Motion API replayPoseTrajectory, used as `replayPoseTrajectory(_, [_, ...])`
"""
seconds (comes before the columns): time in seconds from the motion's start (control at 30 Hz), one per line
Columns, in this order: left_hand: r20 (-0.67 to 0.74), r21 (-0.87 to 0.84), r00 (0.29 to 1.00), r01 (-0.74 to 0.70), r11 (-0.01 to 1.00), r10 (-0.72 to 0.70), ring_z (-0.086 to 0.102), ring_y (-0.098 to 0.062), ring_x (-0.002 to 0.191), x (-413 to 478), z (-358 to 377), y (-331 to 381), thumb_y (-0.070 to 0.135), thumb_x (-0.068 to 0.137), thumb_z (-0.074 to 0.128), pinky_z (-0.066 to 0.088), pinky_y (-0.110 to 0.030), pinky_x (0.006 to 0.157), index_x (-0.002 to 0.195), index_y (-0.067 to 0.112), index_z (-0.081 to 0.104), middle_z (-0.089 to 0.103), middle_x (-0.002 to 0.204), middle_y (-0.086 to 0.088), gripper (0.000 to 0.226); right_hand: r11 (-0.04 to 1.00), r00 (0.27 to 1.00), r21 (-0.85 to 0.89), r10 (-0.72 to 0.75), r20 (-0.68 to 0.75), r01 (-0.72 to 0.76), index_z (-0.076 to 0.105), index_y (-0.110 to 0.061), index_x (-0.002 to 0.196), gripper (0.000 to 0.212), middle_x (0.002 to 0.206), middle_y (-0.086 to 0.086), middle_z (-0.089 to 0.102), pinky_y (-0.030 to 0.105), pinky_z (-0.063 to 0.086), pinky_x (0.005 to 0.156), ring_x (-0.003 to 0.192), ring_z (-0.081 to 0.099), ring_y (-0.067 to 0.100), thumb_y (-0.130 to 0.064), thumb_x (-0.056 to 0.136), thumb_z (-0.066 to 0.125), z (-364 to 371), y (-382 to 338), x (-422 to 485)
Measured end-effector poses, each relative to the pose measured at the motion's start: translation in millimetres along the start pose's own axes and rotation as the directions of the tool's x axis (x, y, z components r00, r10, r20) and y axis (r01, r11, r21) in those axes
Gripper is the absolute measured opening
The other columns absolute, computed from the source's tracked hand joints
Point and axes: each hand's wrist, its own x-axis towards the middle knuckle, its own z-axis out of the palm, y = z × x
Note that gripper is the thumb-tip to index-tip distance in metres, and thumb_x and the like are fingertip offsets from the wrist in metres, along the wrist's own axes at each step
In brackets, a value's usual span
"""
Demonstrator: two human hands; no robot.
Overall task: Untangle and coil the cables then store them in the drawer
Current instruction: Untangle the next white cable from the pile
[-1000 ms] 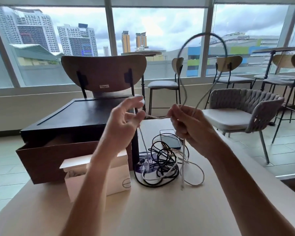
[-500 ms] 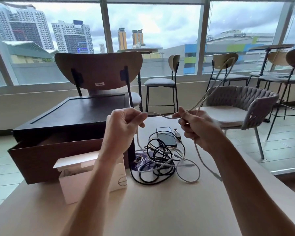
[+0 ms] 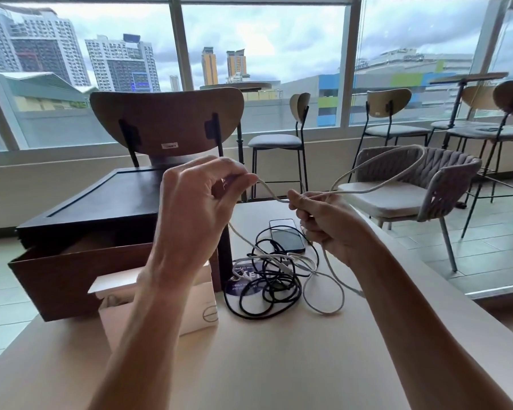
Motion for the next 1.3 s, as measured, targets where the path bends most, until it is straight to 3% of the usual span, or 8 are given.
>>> replayPoseTrajectory(0.2, [0.004,0.140,0.992,-0.128,0.982,0.129,0.065,-0.015,0.070,3.9,-6.6,0.3,0.024,0.087,0.077,0.055,-0.036,0.065,0.090,0.012,0.078,0.069,0.080,0.003,0.013,0.994,1.000,0.103,0.021,0.005,-0.021,0.060,-0.011,0.080,0.022,0.057,-0.005,0.041,0.015,0.018,0.035,0.043,0.023,0.005,-0.028,0.093,0.068,3.7,2.3,2.2])
replayPoseTrajectory(0.47, [0.155,0.157,0.988,-0.025,0.987,0.001,0.067,0.001,0.085,0.5,-6.3,-19.2,0.012,0.076,0.084,0.056,-0.018,0.083,0.086,0.013,0.079,0.070,0.089,0.009,0.011,0.983,0.997,0.173,0.073,-0.039,-0.065,0.061,-0.007,0.085,0.019,0.055,-0.006,0.040,0.015,0.017,0.035,0.041,0.024,0.004,-0.023,0.094,0.067,4.6,14.8,5.5])
replayPoseTrajectory(0.67, [0.247,0.174,0.962,0.074,0.982,-0.116,0.063,0.004,0.077,-15.1,15.7,-47.0,0.009,0.075,0.085,0.052,-0.010,0.075,0.083,0.014,0.078,0.064,0.083,0.013,0.011,0.932,0.989,0.363,0.070,-0.133,-0.017,0.061,-0.007,0.084,0.019,0.055,-0.005,0.041,0.015,0.019,0.032,0.038,0.025,0.002,-0.023,0.089,0.069,1.2,15.1,9.6])
replayPoseTrajectory(0.73, [0.186,0.173,0.974,0.094,0.981,-0.126,0.061,0.006,0.073,-21.1,25.3,-51.8,0.006,0.076,0.084,0.047,-0.005,0.071,0.083,0.013,0.077,0.059,0.080,0.014,0.012,0.888,0.988,0.459,0.080,-0.132,-0.011,0.060,-0.007,0.085,0.021,0.056,-0.006,0.039,0.015,0.019,0.031,0.037,0.024,0.002,-0.025,0.085,0.071,1.8,16.7,12.4])
replayPoseTrajectory(0.97, [-0.099,0.113,0.995,0.019,0.993,-0.007,0.063,-0.007,0.078,-15.2,27.7,-40.8,0.006,0.084,0.077,0.055,-0.014,0.079,0.088,0.008,0.075,0.061,0.087,0.004,0.005,0.793,0.998,0.606,0.059,0.022,-0.060,0.059,-0.014,0.084,0.020,0.052,-0.010,0.040,0.013,0.019,0.031,0.037,0.026,0.002,-0.033,0.090,0.063,-1.5,10.8,12.6])
replayPoseTrajectory(1.13, [0.207,-0.116,0.934,0.318,0.941,-0.290,0.070,-0.009,0.067,-6.5,4.6,-29.5,0.017,0.076,0.083,0.057,-0.023,0.070,0.079,0.018,0.075,0.073,0.075,0.003,0.009,0.791,0.995,0.605,0.098,0.016,-0.088,0.056,-0.011,0.081,0.023,0.051,-0.009,0.038,0.012,0.018,0.029,0.035,0.025,0.001,-0.029,0.096,0.058,-4.4,9.8,13.1])
replayPoseTrajectory(1.2, [0.429,-0.184,0.835,0.455,0.871,-0.346,0.069,-0.017,0.064,-4.6,1.0,-25.6,0.022,0.072,0.082,0.055,-0.030,0.068,0.078,0.013,0.074,0.074,0.072,-0.005,0.014,0.796,0.996,0.603,0.077,-0.037,-0.039,0.055,-0.010,0.080,0.024,0.051,-0.008,0.038,0.012,0.017,0.029,0.036,0.025,0.001,-0.028,0.096,0.059,-1.6,8.7,12.3])
replayPoseTrajectory(1.3, [0.703,-0.243,0.648,0.606,0.758,-0.293,0.073,-0.019,0.069,-10.3,9.0,-25.7,0.020,0.071,0.079,0.058,-0.022,0.071,0.085,0.000,0.070,0.075,0.075,-0.006,0.025,0.861,0.991,0.506,0.016,-0.136,0.056,0.058,-0.009,0.076,0.025,0.054,-0.006,0.036,0.014,0.019,0.031,0.040,0.024,0.002,-0.027,0.092,0.065,3.7,6.0,9.1])
